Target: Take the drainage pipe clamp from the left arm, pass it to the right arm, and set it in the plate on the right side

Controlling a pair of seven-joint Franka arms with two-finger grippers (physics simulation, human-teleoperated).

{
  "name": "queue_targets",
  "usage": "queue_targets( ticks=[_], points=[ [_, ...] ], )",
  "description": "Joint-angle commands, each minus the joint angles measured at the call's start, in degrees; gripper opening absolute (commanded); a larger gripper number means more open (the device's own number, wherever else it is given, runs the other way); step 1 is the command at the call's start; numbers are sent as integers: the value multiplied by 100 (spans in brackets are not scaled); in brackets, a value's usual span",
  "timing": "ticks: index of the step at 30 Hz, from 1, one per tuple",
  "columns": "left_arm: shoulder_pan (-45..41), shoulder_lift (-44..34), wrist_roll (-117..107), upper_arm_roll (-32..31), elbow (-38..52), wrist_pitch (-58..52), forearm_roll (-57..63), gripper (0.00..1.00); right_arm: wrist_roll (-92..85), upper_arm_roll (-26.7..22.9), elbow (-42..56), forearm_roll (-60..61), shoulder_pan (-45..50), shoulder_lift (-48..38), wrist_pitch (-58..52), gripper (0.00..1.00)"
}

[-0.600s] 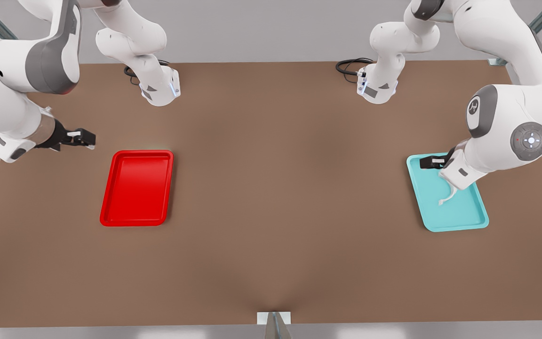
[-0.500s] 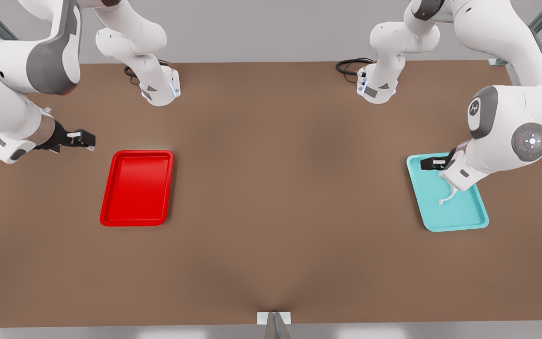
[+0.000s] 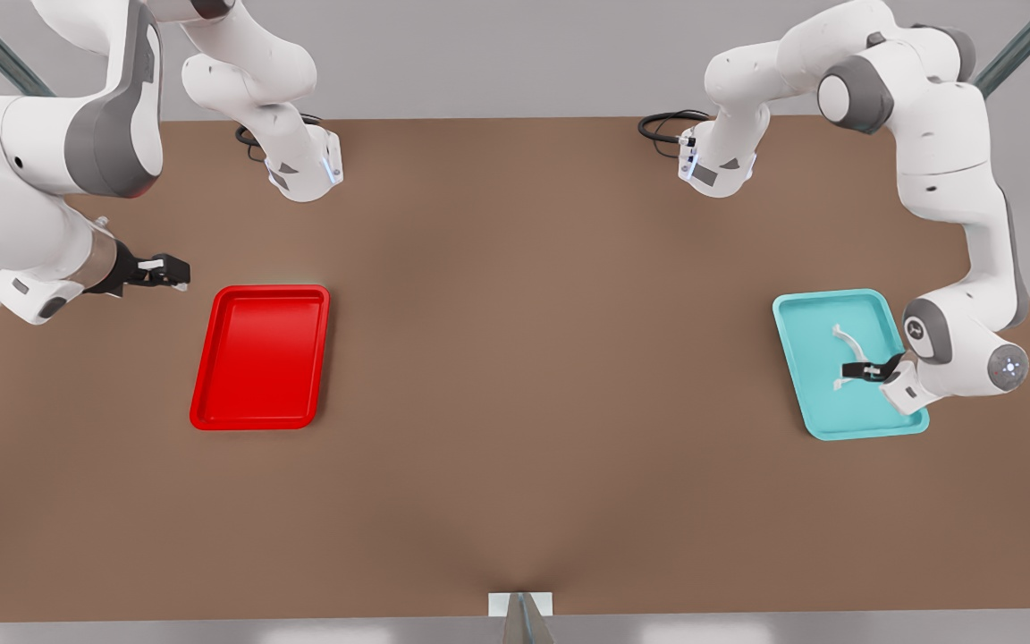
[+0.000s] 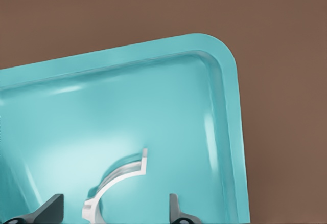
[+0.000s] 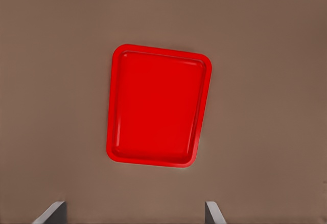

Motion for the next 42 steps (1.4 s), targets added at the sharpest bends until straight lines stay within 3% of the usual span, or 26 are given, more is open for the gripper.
queue_targets(
  ticks=[1,9,10,13,21,23,33,35,38,42],
  points=[
    [5,10,6154,-18,-54,836,7,100,-146,-3,1,0,0,-6,-38,100],
    [84,-7,7042,-18,-220,580,16,100,-173,-3,-8,0,0,3,-38,100],
    [58,-131,6998,-18,-651,1625,16,100,-182,-3,-8,0,0,3,-38,100],
    [76,-131,6884,-27,-942,2673,16,100,-199,-3,-8,0,0,3,-99,100],
    [93,-131,6682,-27,-1091,1724,-11,100,-208,-3,-8,0,0,29,-117,100],
    [93,-122,6673,-27,-1091,1759,-11,82,-208,-3,-8,18,0,29,-117,100],
    [120,-131,6682,-27,-1337,2128,-90,79,-208,5,-96,62,9,64,-248,100],
    [120,-113,6673,-27,-1346,2330,-99,73,-208,-3,-96,62,27,73,-248,100],
    [120,-131,6673,-27,-1346,2295,-99,54,-208,-3,-96,62,27,73,-248,100],
    [120,-139,6673,-36,-1346,2207,-99,52,-208,-3,-96,70,27,73,-248,100]
  ],
)
